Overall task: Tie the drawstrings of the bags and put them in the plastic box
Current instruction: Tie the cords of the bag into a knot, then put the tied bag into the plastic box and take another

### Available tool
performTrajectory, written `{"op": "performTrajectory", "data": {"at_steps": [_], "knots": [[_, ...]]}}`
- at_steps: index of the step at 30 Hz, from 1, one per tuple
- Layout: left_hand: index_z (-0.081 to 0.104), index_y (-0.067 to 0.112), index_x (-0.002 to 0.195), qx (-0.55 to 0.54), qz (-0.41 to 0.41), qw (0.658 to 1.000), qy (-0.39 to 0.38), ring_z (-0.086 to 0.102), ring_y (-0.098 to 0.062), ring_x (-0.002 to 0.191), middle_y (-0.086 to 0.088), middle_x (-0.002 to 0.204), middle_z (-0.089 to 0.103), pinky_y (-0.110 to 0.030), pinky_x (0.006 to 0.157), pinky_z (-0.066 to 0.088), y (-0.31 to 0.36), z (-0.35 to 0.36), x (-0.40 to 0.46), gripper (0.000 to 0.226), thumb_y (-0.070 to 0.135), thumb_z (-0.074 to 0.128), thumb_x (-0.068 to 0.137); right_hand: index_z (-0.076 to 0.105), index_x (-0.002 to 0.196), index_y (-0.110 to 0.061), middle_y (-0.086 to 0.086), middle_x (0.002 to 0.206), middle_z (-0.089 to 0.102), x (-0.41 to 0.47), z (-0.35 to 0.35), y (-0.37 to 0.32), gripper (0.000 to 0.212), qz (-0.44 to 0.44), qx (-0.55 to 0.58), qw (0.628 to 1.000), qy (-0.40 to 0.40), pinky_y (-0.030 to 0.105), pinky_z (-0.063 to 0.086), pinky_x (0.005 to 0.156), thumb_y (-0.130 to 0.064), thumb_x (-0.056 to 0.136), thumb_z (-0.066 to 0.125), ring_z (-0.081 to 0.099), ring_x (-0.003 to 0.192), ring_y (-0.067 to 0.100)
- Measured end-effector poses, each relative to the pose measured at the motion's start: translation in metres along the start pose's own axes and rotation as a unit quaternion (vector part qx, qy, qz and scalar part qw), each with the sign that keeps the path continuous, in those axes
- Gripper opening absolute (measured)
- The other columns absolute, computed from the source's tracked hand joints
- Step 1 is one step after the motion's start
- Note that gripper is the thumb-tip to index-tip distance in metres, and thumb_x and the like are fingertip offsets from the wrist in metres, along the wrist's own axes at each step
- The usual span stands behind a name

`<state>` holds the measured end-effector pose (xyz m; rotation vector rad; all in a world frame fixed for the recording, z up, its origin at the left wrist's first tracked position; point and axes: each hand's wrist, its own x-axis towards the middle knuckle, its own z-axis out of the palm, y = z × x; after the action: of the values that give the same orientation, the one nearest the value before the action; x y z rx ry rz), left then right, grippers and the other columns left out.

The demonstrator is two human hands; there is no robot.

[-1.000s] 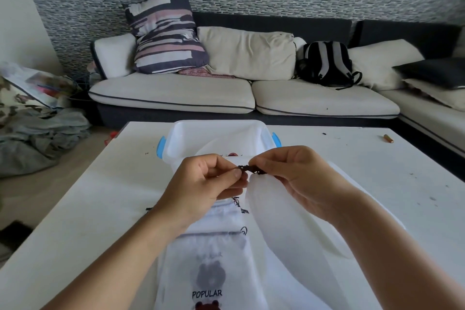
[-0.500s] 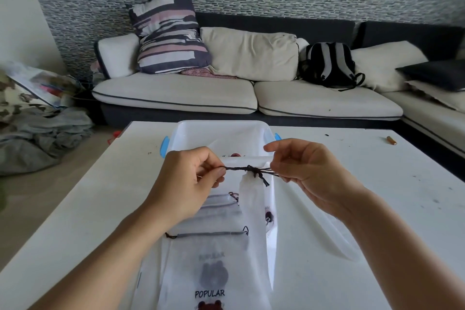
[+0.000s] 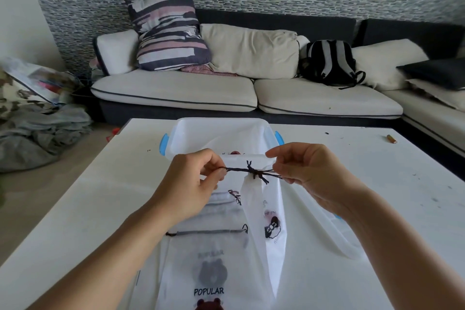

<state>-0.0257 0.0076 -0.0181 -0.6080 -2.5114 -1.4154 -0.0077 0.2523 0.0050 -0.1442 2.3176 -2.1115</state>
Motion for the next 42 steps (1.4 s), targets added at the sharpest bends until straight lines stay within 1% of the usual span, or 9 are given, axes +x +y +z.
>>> {"op": "performTrajectory", "data": {"at_steps": [7,9,13,17,21,25,30,35,42], "knots": [[0.057,0.014,0.091,-0.385,-0.205,0.899,-0.036,0.069,-0.025,0.110,-0.007,0.115,0.073,-0.052,0.095,0.052,0.022,0.027,-0.006,0.017,0.015,0.047,0.105,0.074,0.109,-0.031,-0.008,0.115,0.070,-0.003,-0.003,-0.005,0.045,-0.006,-0.167,0.985,0.047,0.024,0.054,0.080,0.006,0.086,0.063,0.064,0.107,0.007],[0.061,0.011,0.098,-0.434,-0.235,0.869,0.014,0.070,-0.028,0.107,-0.008,0.110,0.075,-0.047,0.083,0.057,0.026,0.029,-0.002,0.016,0.015,0.046,0.105,0.068,0.118,-0.034,-0.009,0.126,0.064,-0.004,0.000,-0.006,0.038,0.022,-0.139,0.989,0.034,0.032,0.057,0.089,-0.022,0.083,0.076,0.065,0.110,0.005],[0.060,0.005,0.117,-0.528,-0.290,0.794,0.080,0.073,-0.028,0.101,-0.012,0.108,0.076,-0.043,0.075,0.060,0.028,0.029,0.006,0.024,0.015,0.040,0.107,0.055,0.129,-0.039,-0.016,0.124,0.057,-0.014,0.019,-0.002,0.092,0.144,-0.196,0.968,-0.060,0.021,0.049,0.081,-0.071,0.047,0.083,0.059,0.108,0.000],[0.060,0.007,0.106,-0.584,-0.279,0.755,0.109,0.072,-0.029,0.100,-0.015,0.104,0.075,-0.043,0.084,0.058,0.026,0.025,0.015,0.017,0.010,0.043,0.105,0.059,0.086,-0.023,-0.001,0.077,0.060,-0.005,0.040,0.012,0.015,-0.024,-0.455,0.887,0.080,0.032,0.037,0.059,-0.026,0.083,0.074,0.062,0.079,0.031],[0.058,0.015,0.101,-0.479,-0.244,0.824,0.181,0.070,-0.020,0.101,-0.009,0.108,0.074,-0.036,0.089,0.056,0.012,0.003,0.024,0.014,0.003,0.059,0.096,0.070,0.094,-0.015,0.009,0.082,0.069,0.023,0.038,-0.025,0.036,-0.211,-0.509,0.796,0.250,0.038,0.043,0.057,0.005,0.072,0.052,0.056,0.072,0.041],[0.060,0.021,0.110,-0.107,-0.207,0.954,0.191,0.065,-0.012,0.098,0.006,0.112,0.069,-0.028,0.078,0.048,-0.019,-0.017,0.025,0.020,0.016,0.065,0.091,0.065,0.114,-0.016,0.007,0.108,0.070,0.093,0.066,-0.040,0.046,-0.246,-0.599,0.739,0.185,0.037,0.040,0.070,0.005,0.077,0.047,0.063,0.091,0.038],[0.053,0.014,0.132,0.108,-0.205,0.969,0.082,0.058,-0.022,0.117,-0.003,0.135,0.057,-0.027,0.089,0.040,-0.042,-0.029,0.020,0.038,0.024,0.059,0.096,0.053,0.130,-0.021,0.001,0.130,0.059,0.180,0.093,0.017,0.053,-0.113,-0.707,0.698,0.008,0.042,0.044,0.092,0.004,0.084,0.051,0.055,0.119,0.030],[0.034,0.014,0.147,0.256,-0.178,0.949,-0.042,0.050,-0.026,0.127,0.000,0.157,0.029,-0.033,0.096,0.041,-0.059,-0.030,0.018,0.055,0.033,0.053,0.100,0.013,0.159,-0.035,-0.005,0.169,0.000,0.234,0.096,0.054,0.069,0.124,-0.677,0.691,-0.222,0.054,0.023,0.119,-0.031,0.099,0.047,0.013,0.153,0.033],[0.037,0.025,0.149,0.288,-0.132,0.947,-0.060,0.051,-0.024,0.123,0.003,0.154,0.028,-0.033,0.096,0.044,-0.070,-0.036,0.018,0.055,0.035,0.055,0.098,0.061,0.130,-0.015,0.001,0.119,0.060,0.228,0.092,0.058,0.035,0.248,-0.535,0.753,-0.293,0.035,0.042,0.092,-0.031,0.102,0.049,0.056,0.107,0.025]]}}
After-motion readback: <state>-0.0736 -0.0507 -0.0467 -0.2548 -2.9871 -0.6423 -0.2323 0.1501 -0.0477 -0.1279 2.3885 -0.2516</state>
